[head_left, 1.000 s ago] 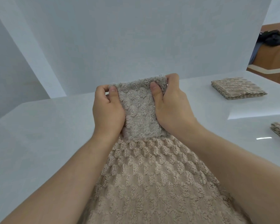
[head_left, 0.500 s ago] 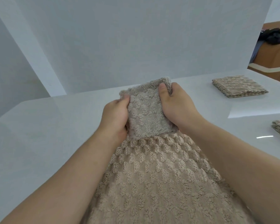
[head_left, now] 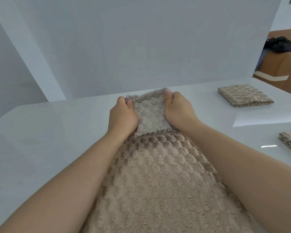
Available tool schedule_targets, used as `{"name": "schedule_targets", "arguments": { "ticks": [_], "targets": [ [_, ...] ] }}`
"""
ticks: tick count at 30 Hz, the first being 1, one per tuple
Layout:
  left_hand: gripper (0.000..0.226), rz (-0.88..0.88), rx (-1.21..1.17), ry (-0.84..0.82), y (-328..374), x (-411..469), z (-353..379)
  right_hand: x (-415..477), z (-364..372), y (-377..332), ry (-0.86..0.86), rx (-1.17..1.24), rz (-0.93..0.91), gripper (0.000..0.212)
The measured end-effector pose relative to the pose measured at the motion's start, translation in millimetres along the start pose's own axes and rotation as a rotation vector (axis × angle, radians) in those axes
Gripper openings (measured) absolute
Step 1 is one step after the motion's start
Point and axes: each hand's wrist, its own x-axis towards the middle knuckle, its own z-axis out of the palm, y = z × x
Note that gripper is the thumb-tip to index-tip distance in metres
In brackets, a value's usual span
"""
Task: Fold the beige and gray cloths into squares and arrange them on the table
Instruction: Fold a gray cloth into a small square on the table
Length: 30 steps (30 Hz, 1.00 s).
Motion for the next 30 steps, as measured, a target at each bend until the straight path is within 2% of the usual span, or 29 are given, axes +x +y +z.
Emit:
{"name": "schedule_targets", "arguments": {
  "ticks": [4, 6, 7, 9, 11, 13, 16, 19, 21, 24, 28, 30],
  "targets": [
    [0.027, -0.102, 0.011, -0.117, -3.0, 44.3, 24.2, 48.6, 12.1, 9.8, -0.027, -0.057, 0.090, 0.043],
    [0.024, -0.127, 0.044, -0.160, -4.0, 61.0, 36.5, 69.0, 18.7, 14.7, -0.061, -0.164, 0.093, 0.035],
    [0.019, -0.138, 0.078, -0.179, -5.0, 68.6, 42.3, 77.8, 22.4, 15.9, -0.078, -0.248, 0.079, 0.036],
    [0.012, -0.172, 0.136, -0.212, -7.4, 83.4, 52.8, 90.7, 28.7, 15.6, -0.114, -0.420, 0.045, 0.052],
    [0.017, -0.199, 0.160, -0.221, -9.4, 97.2, 60.8, 104.2, 35.3, 15.3, -0.138, -0.528, 0.009, 0.058],
    [0.024, -0.207, 0.191, -0.218, -10.5, 107.1, 67.4, 117.9, 42.4, 15.7, -0.154, -0.582, -0.002, 0.055],
    [0.030, -0.193, 0.339, -0.173, -18.9, 112.9, 79.1, 135.2, 58.2, 24.6, -0.141, -0.507, 0.070, 0.056],
    [0.029, -0.170, 0.427, -0.070, -29.6, 109.3, 91.4, 141.6, 74.5, 37.1, -0.037, -0.450, 0.116, 0.039],
    [0.028, -0.179, 0.435, -0.045, -31.6, 109.0, 96.0, 142.6, 80.1, 41.6, 0.020, -0.486, 0.133, 0.036],
    [0.031, -0.182, 0.475, -0.088, -30.5, 112.4, 93.8, 144.1, 83.5, 38.0, 0.010, -0.527, 0.150, 0.037],
    [0.033, -0.097, 0.558, -0.184, -27.1, 122.7, 94.9, 150.6, 82.2, 31.7, -0.055, -0.566, 0.187, 0.041],
    [0.037, -0.076, 0.568, -0.173, -25.5, 129.3, 96.6, 155.9, 82.3, 30.9, -0.054, -0.566, 0.174, 0.041]
  ]
}}
